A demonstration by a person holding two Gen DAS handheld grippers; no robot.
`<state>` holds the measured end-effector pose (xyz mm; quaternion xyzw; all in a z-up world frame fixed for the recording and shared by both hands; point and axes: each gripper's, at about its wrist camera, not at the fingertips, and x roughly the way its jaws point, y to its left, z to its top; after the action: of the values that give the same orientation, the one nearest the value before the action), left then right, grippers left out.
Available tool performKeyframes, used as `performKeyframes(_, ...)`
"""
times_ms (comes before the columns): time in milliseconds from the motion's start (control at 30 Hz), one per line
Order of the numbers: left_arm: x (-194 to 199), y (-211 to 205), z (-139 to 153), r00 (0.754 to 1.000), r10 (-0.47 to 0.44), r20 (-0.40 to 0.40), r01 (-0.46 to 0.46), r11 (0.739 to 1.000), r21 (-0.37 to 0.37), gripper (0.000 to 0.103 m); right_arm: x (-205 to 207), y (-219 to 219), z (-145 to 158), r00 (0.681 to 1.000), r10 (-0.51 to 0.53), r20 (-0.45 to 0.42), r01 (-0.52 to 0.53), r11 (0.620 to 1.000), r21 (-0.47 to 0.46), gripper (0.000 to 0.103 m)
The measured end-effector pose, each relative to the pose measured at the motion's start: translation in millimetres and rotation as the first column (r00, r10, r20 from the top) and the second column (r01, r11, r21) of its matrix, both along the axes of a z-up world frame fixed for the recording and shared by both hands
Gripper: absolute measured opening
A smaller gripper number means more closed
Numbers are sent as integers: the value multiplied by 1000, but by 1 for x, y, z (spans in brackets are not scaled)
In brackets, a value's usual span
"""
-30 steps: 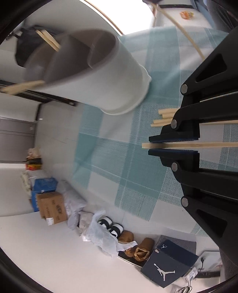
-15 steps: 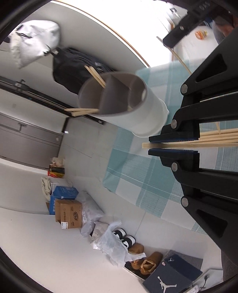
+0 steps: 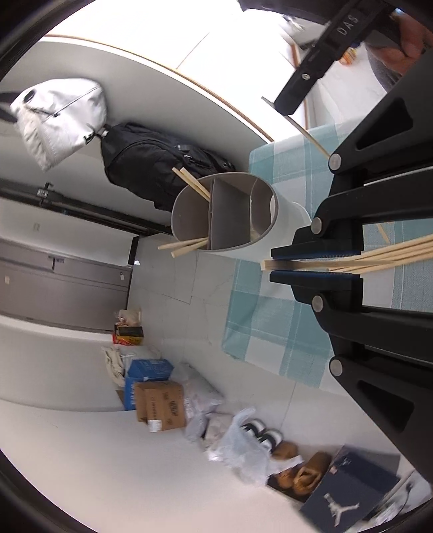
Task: Organize utensils
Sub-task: 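Raise both held chopsticks above the utensil holder and lower them into it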
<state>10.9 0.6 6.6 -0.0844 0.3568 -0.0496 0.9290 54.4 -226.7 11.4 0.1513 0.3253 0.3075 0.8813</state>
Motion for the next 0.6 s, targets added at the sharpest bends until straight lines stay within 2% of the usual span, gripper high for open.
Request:
performKeyframes(100, 0, -2, 8, 1000, -11, 14, 11, 1000, 21, 2, 3, 4, 9, 1000, 6, 13, -6, 1000, -25, 3)
performKeyframes(300, 4, 2, 23, 1000, -19, 12, 19, 1000, -5, 2, 9, 12, 31, 998, 28, 53, -23, 994, -102, 4)
performKeyframes(600, 17, -2, 75, 996, -27, 90, 29, 999, -16, 2, 36, 13, 83, 992, 50, 116, -35, 992, -123, 3)
